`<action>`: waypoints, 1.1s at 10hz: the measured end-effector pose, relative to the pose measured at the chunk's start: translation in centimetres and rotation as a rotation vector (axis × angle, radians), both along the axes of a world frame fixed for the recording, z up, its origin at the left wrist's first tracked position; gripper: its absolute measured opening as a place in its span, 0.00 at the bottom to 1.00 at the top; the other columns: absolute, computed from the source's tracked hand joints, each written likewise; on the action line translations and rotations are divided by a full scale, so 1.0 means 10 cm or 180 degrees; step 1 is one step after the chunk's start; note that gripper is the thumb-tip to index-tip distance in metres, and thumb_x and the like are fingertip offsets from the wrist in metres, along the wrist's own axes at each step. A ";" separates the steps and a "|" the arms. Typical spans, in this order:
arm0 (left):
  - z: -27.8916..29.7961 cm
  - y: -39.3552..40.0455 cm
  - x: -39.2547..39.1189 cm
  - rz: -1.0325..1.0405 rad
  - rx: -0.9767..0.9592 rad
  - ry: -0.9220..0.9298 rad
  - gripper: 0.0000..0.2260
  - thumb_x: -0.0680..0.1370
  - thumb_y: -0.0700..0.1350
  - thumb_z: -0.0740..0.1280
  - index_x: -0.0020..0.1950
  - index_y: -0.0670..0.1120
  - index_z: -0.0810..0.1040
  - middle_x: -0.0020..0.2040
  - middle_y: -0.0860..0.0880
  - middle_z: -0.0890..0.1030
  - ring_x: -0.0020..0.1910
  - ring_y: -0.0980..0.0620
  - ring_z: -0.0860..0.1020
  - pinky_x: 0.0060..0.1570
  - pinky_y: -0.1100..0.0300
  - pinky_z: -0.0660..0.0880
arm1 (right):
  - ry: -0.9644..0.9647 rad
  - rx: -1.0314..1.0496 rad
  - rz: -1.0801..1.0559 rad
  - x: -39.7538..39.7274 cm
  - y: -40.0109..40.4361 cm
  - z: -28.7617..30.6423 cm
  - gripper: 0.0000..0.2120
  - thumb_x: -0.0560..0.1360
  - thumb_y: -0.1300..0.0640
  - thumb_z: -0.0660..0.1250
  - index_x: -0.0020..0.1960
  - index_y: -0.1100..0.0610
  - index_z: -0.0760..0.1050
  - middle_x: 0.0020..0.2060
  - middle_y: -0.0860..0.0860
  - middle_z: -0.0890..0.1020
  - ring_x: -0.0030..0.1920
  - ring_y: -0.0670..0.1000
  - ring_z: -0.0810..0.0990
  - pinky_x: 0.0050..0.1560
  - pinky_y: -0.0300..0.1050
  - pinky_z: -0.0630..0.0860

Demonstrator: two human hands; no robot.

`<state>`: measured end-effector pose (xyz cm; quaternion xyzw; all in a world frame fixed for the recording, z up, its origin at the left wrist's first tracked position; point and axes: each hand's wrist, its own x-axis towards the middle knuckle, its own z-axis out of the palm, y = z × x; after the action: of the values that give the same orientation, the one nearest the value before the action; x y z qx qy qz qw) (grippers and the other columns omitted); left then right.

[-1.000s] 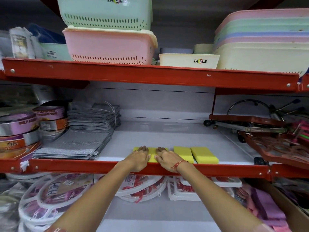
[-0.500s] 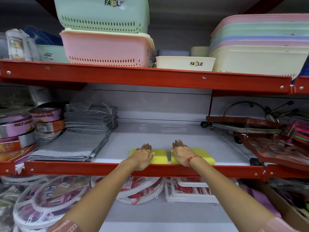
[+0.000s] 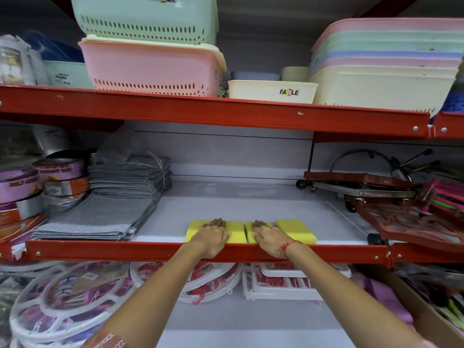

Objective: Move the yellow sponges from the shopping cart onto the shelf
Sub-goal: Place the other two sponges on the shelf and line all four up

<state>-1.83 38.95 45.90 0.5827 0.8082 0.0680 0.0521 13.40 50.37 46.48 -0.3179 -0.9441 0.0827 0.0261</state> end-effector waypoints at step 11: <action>-0.07 0.01 -0.01 0.0049 0.0087 -0.0023 0.26 0.83 0.53 0.43 0.78 0.42 0.48 0.80 0.45 0.49 0.79 0.50 0.47 0.77 0.54 0.46 | 0.0231 0.0105 -0.0654 0.63 0.38 -0.06 0.22 0.83 0.53 0.48 0.71 0.63 0.67 0.76 0.55 0.62 0.74 0.55 0.65 0.73 0.47 0.62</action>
<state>-1.98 39.05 45.24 0.5768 0.8114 0.0816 0.0466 19.73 54.17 45.92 -0.4094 -0.9062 0.0756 0.0738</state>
